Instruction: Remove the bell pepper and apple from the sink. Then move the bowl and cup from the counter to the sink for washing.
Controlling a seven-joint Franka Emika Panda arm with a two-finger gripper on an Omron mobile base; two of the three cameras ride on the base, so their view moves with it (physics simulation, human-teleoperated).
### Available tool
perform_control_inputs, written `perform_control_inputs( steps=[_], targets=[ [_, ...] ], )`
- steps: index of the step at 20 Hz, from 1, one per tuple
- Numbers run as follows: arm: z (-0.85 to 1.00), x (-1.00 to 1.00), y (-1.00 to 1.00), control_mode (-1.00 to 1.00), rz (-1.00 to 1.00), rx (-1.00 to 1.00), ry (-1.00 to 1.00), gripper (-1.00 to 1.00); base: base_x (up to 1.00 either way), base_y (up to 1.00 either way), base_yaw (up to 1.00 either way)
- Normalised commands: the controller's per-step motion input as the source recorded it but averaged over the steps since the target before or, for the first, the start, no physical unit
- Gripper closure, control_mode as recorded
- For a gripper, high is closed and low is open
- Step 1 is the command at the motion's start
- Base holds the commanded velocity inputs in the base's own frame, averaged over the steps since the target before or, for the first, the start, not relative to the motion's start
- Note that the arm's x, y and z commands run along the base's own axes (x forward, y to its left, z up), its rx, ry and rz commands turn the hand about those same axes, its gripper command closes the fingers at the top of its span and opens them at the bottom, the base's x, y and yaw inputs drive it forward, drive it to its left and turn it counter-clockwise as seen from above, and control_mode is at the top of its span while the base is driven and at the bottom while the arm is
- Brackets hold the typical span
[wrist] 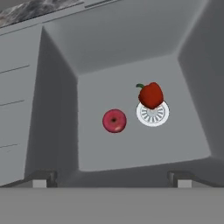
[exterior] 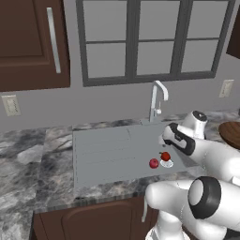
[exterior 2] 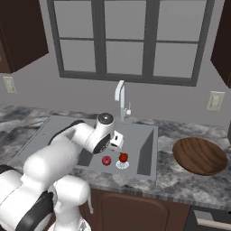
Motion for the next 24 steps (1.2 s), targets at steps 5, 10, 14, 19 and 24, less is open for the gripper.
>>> perform_control_inputs(
  steps=[5, 10, 14, 19, 24],
  targets=[
    [-0.17, 0.20, 0.00, -1.00, 0.01, 0.00, 0.00, -1.00, 0.00, 0.00, 0.00],
    [-0.20, 0.16, -0.03, -1.00, 0.00, 0.00, 0.00, -1.00, 0.00, 0.00, 0.00],
    [-0.22, 0.12, -0.02, -1.00, 0.00, 0.00, 0.00, -1.00, 0.00, 0.00, 0.00],
    [-0.19, 0.07, 0.00, -1.00, 0.00, 0.00, 0.01, -1.00, 0.00, 0.00, 0.00],
    [-0.19, 0.14, 0.00, -1.00, 0.00, 0.00, 0.00, -1.00, 0.00, 0.00, 0.00]
  ],
)
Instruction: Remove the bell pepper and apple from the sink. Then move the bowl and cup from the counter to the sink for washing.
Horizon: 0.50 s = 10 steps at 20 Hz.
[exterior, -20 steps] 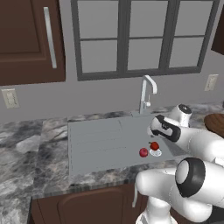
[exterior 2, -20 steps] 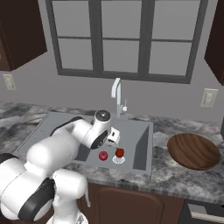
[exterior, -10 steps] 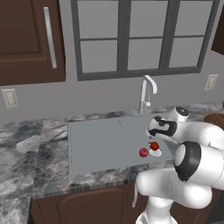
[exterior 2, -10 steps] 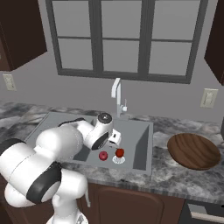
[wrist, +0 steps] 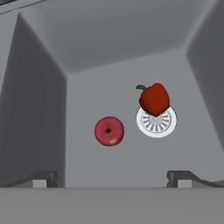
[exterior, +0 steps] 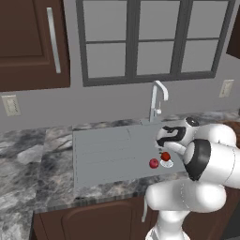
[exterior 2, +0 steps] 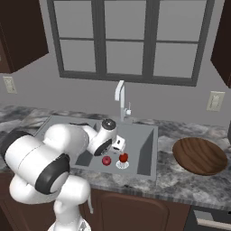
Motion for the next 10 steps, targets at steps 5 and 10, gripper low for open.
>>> perform_control_inputs(
  steps=[5, 10],
  targets=[
    [-0.22, 0.06, 0.00, -1.00, 0.00, 0.00, 0.00, -1.00, 0.00, 0.00, 0.00],
    [-0.23, 0.08, 0.02, -1.00, 0.00, 0.00, 0.00, -1.00, 0.00, 0.00, 0.00]
  ],
)
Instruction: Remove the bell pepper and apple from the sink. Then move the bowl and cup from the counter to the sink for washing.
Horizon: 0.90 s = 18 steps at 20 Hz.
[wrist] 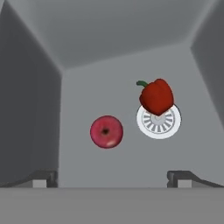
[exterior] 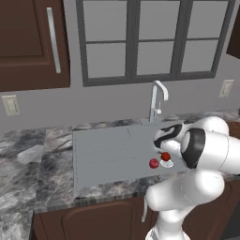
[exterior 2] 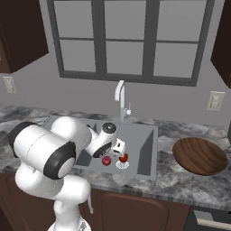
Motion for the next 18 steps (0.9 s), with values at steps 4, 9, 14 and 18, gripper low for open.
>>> perform_control_inputs(
  steps=[4, 9, 14, 18],
  targets=[
    [-0.19, 0.16, 0.05, -1.00, 0.00, 0.00, 0.00, -1.00, 0.00, 0.00, 0.00],
    [-0.22, 0.14, 0.05, -1.00, 0.00, 0.00, 0.00, -1.00, 0.00, 0.00, 0.00],
    [-0.22, 0.08, 0.00, -1.00, 0.00, 0.00, 0.00, -1.00, 0.00, 0.00, 0.00],
    [-0.21, 0.06, 0.00, -1.00, 0.00, 0.00, 0.00, -1.00, 0.00, 0.00, 0.00]
  ],
)
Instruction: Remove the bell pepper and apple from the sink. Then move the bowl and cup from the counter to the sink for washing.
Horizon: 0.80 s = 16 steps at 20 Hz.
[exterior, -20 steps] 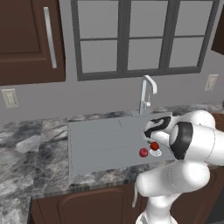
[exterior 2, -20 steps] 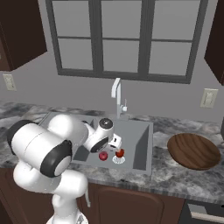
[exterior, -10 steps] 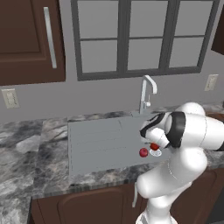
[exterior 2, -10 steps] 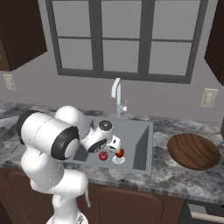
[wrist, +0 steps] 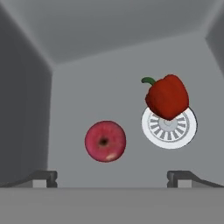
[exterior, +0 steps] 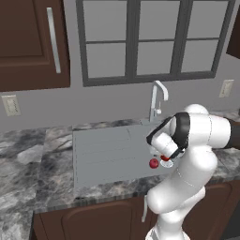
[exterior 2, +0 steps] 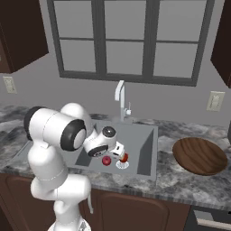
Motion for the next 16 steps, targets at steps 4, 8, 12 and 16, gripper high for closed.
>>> perform_control_inputs(
  steps=[4, 8, 12, 16],
  targets=[
    [-0.21, 0.08, 0.02, -1.00, 0.00, 0.00, 0.00, -1.00, 0.00, 0.00, 0.00],
    [-0.20, 0.12, 0.05, -1.00, 0.00, 0.00, 0.00, -1.00, 0.00, 0.00, 0.00],
    [-0.22, 0.11, 0.04, -1.00, 0.00, 0.00, 0.00, -1.00, 0.00, 0.00, 0.00],
    [-0.23, 0.12, 0.02, -1.00, 0.00, 0.00, 0.00, -1.00, 0.00, 0.00, 0.00]
  ],
)
